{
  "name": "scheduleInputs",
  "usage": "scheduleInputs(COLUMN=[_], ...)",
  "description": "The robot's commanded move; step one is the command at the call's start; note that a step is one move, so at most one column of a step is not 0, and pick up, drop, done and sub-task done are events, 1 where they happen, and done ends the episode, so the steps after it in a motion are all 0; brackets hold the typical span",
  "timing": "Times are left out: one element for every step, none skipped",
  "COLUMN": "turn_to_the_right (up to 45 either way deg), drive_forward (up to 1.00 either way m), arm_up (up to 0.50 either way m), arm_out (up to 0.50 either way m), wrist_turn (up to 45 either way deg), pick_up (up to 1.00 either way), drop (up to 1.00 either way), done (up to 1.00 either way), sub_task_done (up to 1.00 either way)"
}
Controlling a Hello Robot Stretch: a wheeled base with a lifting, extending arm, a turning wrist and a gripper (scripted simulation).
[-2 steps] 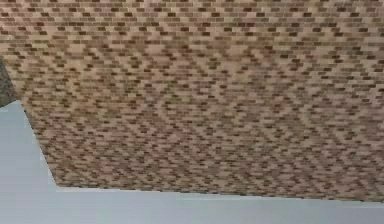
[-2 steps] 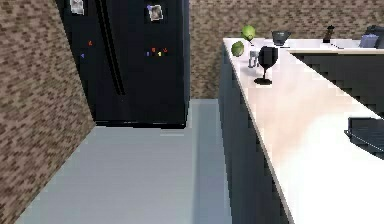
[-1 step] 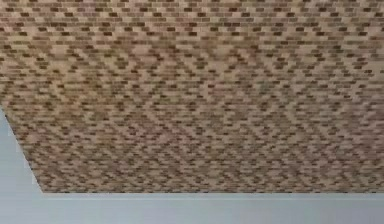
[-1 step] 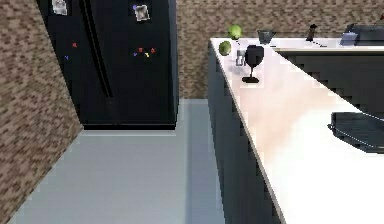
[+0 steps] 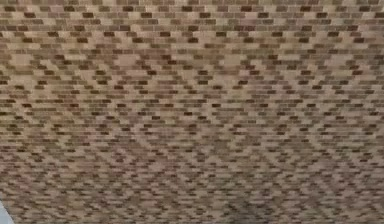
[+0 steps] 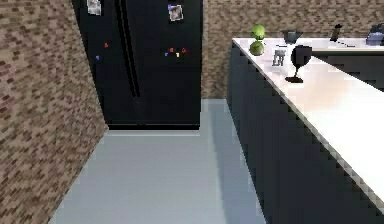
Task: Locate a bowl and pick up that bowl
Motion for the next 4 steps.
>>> scheduleInputs(turn_to_the_right=[-45.0,-39.0,0.0,-45.0], drive_forward=[0.0,0.0,0.5,0.0], arm_up=[0.0,0.0,0.0,0.0], arm_out=[0.0,0.0,0.0,0.0], wrist_turn=[0.0,0.0,0.0,0.0], pick_up=[0.0,0.0,0.0,0.0], drop=[0.0,0.0,0.0,0.0], done=[0.0,0.0,0.0,0.0], sub_task_done=[0.0,0.0,0.0,0.0])
